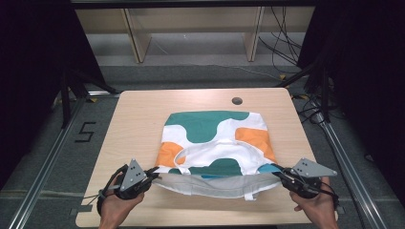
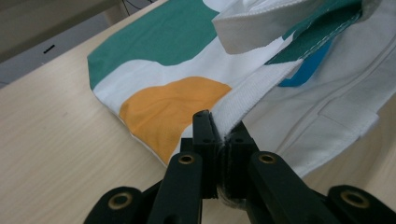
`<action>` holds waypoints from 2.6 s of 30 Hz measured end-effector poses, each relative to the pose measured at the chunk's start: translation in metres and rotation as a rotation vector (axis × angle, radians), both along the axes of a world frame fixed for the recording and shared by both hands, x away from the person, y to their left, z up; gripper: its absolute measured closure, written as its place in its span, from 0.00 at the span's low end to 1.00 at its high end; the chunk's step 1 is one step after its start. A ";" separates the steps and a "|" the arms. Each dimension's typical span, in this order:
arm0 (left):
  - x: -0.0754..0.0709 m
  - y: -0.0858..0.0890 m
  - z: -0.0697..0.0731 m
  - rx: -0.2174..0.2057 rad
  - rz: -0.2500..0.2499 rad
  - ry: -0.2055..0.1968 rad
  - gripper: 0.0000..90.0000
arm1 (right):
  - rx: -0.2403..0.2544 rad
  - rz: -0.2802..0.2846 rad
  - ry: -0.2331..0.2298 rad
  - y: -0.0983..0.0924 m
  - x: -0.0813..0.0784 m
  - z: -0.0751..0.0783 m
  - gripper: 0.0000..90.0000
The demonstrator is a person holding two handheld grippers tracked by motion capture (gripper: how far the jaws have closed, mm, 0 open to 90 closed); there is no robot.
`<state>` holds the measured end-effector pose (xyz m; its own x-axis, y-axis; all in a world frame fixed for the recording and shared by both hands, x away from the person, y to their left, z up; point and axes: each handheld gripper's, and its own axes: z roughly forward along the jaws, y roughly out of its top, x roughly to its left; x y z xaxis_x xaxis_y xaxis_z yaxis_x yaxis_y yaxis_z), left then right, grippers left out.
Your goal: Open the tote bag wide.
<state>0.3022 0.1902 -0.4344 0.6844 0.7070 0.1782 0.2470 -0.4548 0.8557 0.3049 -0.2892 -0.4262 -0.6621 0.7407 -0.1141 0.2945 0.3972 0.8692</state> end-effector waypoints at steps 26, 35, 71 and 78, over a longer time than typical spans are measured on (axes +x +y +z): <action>0.021 0.007 0.128 -0.172 -0.030 -0.210 0.96 | 0.079 0.006 -0.209 -0.001 0.029 0.136 0.98; 0.006 0.012 0.164 -0.225 -0.066 -0.283 0.97 | 0.093 0.042 -0.264 -0.003 0.020 0.177 0.98; 0.083 0.006 0.052 -0.195 -0.004 -0.040 0.95 | -0.015 -0.019 -0.090 0.001 0.073 0.088 0.98; 0.092 0.002 0.023 -0.153 -0.002 0.044 0.95 | 0.031 -0.035 -0.032 0.000 0.075 0.060 0.98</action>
<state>0.3944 0.1919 -0.4112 0.6909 0.7219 0.0388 0.2845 -0.3208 0.9034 0.3798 -0.2892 -0.3661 -0.6324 0.7665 -0.1116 0.2798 0.3604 0.8899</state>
